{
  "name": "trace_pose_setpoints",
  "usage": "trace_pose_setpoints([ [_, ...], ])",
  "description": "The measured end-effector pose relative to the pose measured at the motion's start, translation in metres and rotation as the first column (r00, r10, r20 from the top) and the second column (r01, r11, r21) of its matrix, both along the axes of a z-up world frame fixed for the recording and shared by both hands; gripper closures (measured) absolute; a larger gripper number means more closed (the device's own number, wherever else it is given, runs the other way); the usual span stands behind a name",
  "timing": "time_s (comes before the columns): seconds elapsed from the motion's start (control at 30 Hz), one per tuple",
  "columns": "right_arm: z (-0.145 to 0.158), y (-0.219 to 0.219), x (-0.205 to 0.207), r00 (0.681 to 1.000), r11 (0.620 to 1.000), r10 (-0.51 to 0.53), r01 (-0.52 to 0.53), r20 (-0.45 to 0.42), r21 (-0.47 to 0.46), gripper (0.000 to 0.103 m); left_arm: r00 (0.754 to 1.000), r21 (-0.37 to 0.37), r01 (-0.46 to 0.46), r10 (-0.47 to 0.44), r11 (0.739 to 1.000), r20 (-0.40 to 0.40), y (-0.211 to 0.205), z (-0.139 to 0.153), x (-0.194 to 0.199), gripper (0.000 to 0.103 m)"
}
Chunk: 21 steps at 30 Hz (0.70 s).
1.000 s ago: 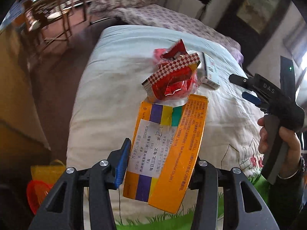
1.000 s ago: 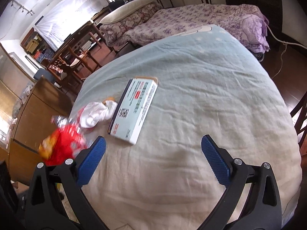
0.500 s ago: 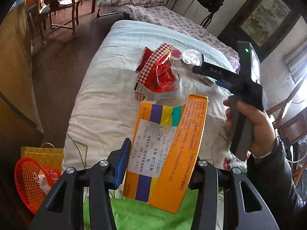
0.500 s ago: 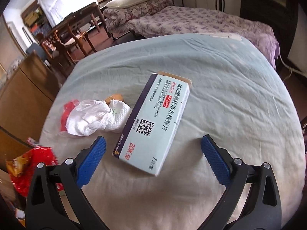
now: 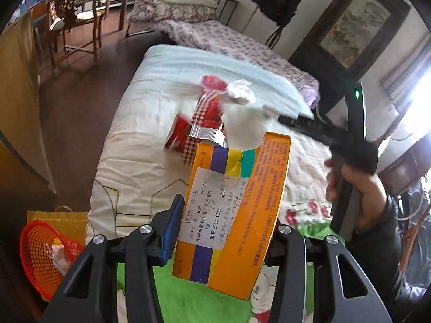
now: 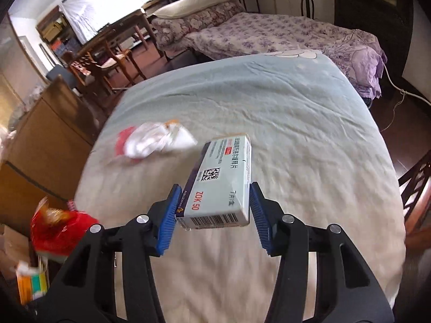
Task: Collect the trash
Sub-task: 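Grasp the white medicine box with the right gripper while the left gripper holds the orange box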
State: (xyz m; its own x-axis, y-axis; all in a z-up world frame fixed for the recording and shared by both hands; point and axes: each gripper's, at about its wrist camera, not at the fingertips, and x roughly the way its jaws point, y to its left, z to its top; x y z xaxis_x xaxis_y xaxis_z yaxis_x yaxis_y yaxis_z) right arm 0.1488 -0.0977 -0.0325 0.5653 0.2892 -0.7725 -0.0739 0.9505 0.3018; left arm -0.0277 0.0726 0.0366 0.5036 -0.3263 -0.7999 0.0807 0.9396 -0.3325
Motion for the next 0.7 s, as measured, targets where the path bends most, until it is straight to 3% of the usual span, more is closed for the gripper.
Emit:
trace_pose_setpoints([
  [0.3,-0.025,0.007,-0.055,0.992,0.996,0.086,-0.086,-0.088,-0.005,0.05,0.998,-0.061,0.029,-0.025,0.998,0.056,-0.004,0.019,0.009,0.055],
  [0.37,-0.028,0.007,-0.054,0.991,0.995,0.094,-0.095,-0.099,-0.013,0.049,0.999,-0.055,0.032,-0.031,0.998,0.033,-0.006,0.015,0.022,0.055],
  [0.43,-0.028,0.007,-0.055,0.991,0.995,0.097,-0.097,-0.097,0.007,0.044,0.999,0.003,0.008,-0.008,1.0,-0.046,-0.011,-0.001,0.04,0.055],
  [0.5,-0.027,0.004,-0.058,0.992,0.996,0.091,-0.089,-0.089,0.019,0.035,0.997,-0.003,0.026,-0.026,1.0,-0.076,-0.015,-0.011,0.048,0.055],
  [0.7,-0.029,-0.002,-0.053,0.995,0.997,0.061,-0.057,-0.084,0.048,0.034,0.993,-0.001,0.031,-0.031,1.0,-0.114,-0.019,-0.03,0.047,0.055],
])
